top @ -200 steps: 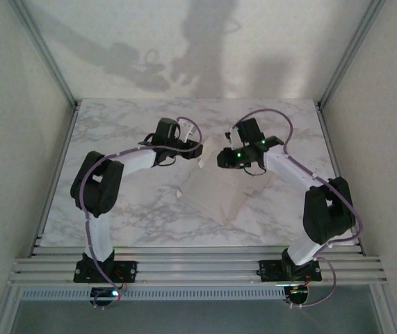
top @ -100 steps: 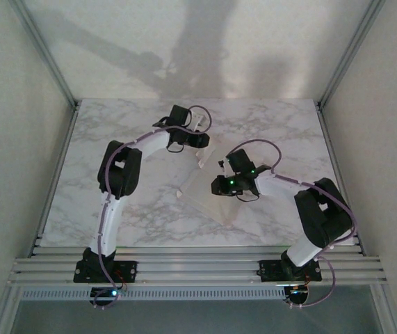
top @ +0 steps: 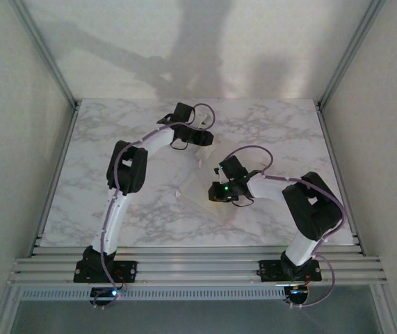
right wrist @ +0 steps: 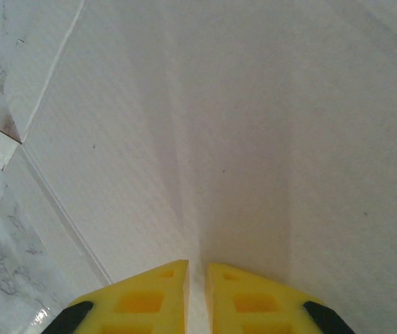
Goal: Fold the paper box
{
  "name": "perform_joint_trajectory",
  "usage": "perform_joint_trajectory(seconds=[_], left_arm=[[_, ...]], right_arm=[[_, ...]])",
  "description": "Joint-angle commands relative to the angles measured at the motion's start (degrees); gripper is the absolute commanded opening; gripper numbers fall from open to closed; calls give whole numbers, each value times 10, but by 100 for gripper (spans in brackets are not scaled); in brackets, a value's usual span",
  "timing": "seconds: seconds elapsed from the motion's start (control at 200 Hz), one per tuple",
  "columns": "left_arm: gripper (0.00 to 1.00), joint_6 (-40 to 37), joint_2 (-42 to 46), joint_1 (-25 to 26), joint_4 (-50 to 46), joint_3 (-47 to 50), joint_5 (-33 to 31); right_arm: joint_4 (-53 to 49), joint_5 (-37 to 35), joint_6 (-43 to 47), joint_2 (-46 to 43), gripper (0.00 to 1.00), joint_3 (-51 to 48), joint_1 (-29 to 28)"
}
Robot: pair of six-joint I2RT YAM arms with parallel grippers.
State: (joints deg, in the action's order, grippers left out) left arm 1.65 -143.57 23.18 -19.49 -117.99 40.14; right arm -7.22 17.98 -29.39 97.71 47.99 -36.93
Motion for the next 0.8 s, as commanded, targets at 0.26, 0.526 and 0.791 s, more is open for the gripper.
perform_joint_trajectory(seconds=[0.26, 0.526, 0.791], left_arm=[[23, 10, -29, -6, -15, -44, 36], [10, -4, 12, -6, 32, 9, 56], [5, 23, 146, -9, 270, 248, 80]], right_arm=[[-12, -31, -6, 39, 14, -12, -14], [-10, -40, -13, 46, 12, -14, -15], [4, -58, -36, 53, 11, -16, -16]])
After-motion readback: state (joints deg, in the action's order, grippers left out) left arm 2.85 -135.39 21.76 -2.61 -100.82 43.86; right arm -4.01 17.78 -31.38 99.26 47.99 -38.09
